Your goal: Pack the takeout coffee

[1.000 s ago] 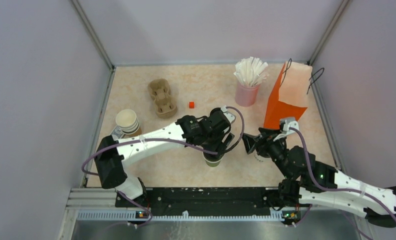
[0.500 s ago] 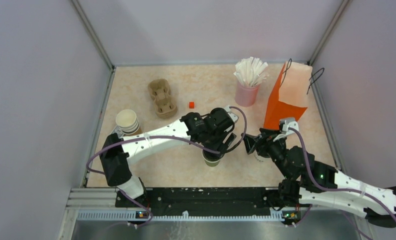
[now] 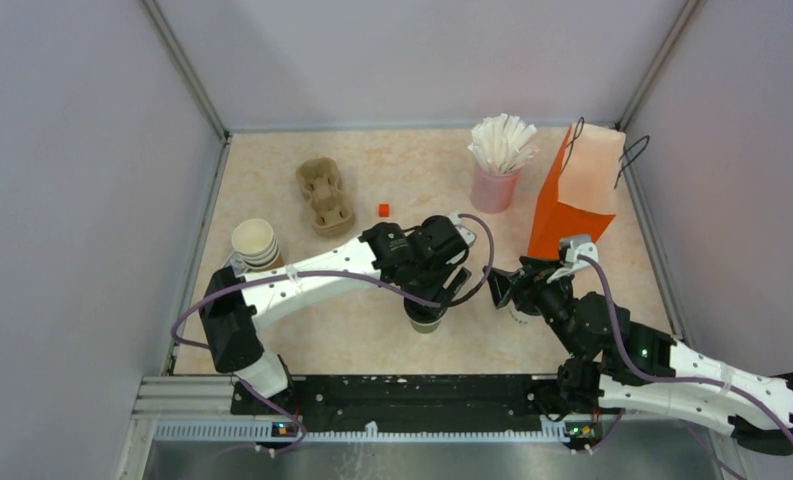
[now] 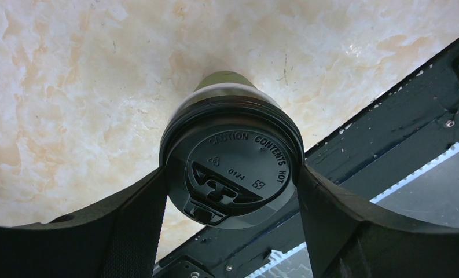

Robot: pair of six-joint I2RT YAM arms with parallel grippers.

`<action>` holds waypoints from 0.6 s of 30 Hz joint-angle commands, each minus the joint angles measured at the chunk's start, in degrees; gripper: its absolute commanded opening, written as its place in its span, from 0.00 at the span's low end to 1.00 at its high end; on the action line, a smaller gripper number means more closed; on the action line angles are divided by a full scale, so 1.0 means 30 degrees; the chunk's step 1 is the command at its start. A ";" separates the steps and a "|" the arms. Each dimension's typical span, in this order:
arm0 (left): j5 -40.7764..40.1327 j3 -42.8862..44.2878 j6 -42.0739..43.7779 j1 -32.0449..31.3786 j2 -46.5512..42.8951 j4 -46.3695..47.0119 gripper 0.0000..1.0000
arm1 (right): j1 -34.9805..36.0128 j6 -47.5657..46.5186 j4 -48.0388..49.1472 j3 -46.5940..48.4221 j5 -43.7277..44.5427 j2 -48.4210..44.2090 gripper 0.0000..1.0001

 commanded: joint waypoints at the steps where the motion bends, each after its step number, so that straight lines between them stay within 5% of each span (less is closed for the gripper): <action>1: 0.0426 -0.0460 0.0330 -0.0086 -0.0359 -0.0114 0.70 | 0.0089 0.0196 0.0344 0.0585 0.0023 -0.0169 0.82; 18: 0.1093 -0.0578 0.0747 -0.0108 0.0548 0.0770 0.75 | 0.0085 0.0314 0.0362 0.0424 -0.0011 -0.0162 0.82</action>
